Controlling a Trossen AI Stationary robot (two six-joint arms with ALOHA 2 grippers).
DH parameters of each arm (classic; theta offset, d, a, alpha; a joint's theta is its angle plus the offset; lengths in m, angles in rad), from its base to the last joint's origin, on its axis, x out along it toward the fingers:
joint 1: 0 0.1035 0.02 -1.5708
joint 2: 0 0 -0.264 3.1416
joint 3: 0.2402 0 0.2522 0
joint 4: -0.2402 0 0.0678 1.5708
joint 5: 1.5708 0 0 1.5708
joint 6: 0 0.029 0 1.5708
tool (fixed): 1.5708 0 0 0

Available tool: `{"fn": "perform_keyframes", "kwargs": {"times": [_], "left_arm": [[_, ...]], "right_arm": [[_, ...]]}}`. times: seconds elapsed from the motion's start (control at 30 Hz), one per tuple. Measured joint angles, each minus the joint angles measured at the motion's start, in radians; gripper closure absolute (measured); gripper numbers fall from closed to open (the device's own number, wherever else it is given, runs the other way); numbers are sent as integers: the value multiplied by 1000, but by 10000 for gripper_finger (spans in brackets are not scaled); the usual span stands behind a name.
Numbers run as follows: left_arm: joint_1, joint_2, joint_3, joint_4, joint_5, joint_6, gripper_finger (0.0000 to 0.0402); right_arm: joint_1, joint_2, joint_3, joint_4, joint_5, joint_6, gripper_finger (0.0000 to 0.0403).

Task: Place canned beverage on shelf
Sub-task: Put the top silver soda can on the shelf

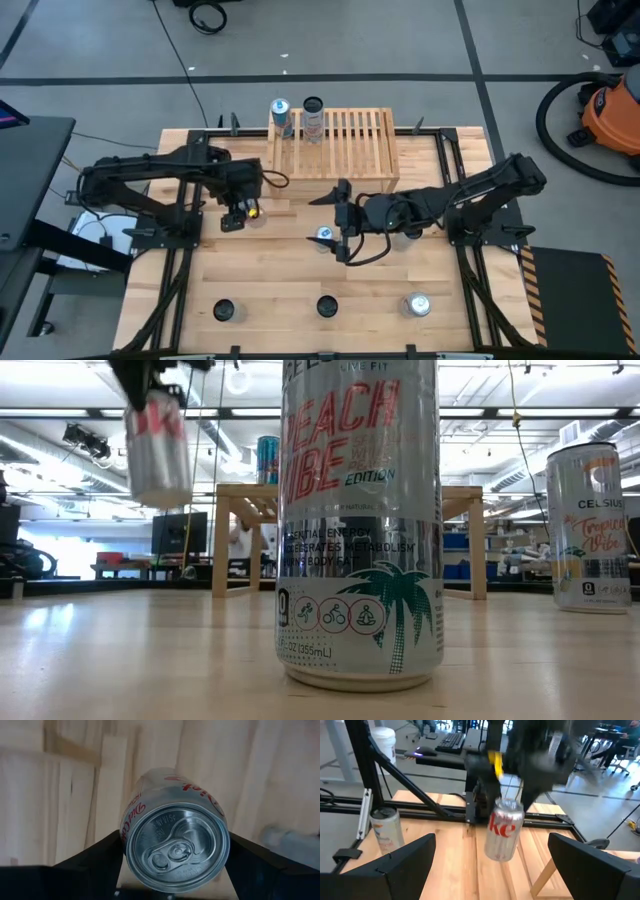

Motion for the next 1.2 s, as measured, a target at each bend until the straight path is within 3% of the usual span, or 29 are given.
{"fn": "perform_keyframes", "kwargs": {"times": [0.37, 0.57, 1.03, 1.2], "left_arm": [[-146, 0, 182, 79, -26, -60, 99], [-187, 1, 187, 177, -48, -30, 99], [-182, 89, 187, 254, -47, 57, 99], [-175, 101, 187, 264, -47, 68, 99]], "right_arm": [[-52, -1, -155, 270, -7, 13, 7], [-84, -1, -162, 314, -133, 63, 7], [-145, 84, -142, 363, -210, 81, 7], [-163, 151, -97, 366, -288, 87, 7]]}}
